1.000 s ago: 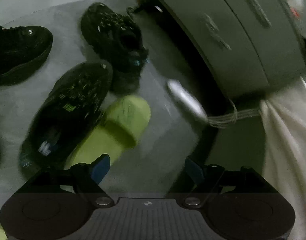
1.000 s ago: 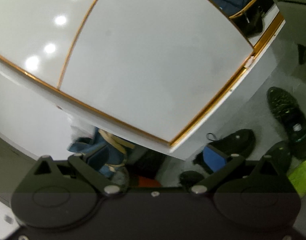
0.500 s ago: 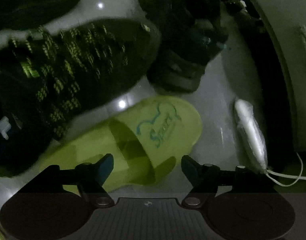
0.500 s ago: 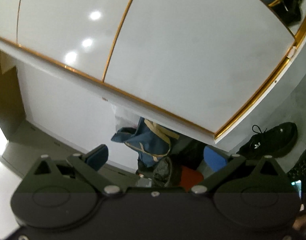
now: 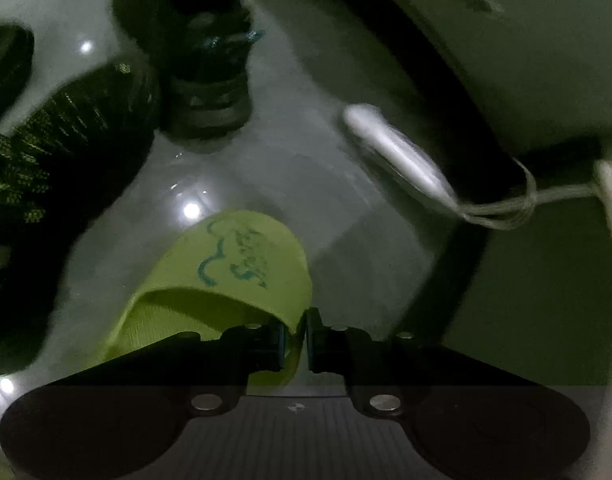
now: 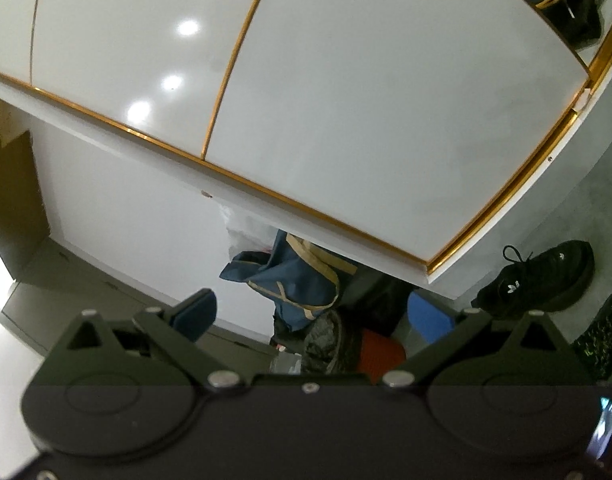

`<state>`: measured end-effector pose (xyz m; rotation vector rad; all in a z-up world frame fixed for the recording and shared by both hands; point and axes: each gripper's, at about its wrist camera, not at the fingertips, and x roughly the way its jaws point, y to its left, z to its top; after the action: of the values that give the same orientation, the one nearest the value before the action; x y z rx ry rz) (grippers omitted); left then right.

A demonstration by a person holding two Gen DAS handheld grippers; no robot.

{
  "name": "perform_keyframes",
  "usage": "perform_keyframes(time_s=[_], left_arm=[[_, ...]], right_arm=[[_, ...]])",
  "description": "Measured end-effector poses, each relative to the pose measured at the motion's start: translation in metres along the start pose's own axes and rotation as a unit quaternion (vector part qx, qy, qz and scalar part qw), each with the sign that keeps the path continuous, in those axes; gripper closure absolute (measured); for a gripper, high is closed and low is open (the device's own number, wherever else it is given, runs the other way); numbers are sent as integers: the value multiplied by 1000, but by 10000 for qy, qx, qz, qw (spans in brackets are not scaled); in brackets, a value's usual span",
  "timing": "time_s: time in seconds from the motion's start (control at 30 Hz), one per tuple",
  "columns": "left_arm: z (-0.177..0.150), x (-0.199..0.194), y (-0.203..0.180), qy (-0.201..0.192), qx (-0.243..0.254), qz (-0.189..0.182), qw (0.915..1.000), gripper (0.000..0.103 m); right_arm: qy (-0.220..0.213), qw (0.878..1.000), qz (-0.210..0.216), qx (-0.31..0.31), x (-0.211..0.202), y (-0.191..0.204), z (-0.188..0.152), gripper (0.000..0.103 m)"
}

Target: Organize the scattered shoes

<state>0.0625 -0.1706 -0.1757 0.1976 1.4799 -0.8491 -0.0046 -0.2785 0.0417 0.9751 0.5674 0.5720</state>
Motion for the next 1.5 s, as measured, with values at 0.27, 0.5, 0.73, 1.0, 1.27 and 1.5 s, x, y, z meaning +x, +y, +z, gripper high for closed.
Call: perform_keyframes(time_s=[0.27,0.5,0.73,1.0,1.27,1.5], left_arm=[[-38,-79,30,440,918,707,9923,94],[-73,-90,98,614,544,815,9933,90],[-99,-127,101,50,297,-452,9985,89],[-122,-146,153,-1010,-495,-756,9908,93],[-124,-124,173,-770,-646,152,9948,93],[-114,-167,164,-879,-1488,41,9849,75]], right_arm=[[79,10000,-41,-28,5,1,-4,0],[13,10000,-68,-25,3,1,-4,0],[44,10000,-51,-18,5,0,-4,0],[27,9999,-38,105,1,-3,-1,0],[-118,9988,-202,433,-7,-19,15,0],[219,9929,645,980,-49,-21,71,0]])
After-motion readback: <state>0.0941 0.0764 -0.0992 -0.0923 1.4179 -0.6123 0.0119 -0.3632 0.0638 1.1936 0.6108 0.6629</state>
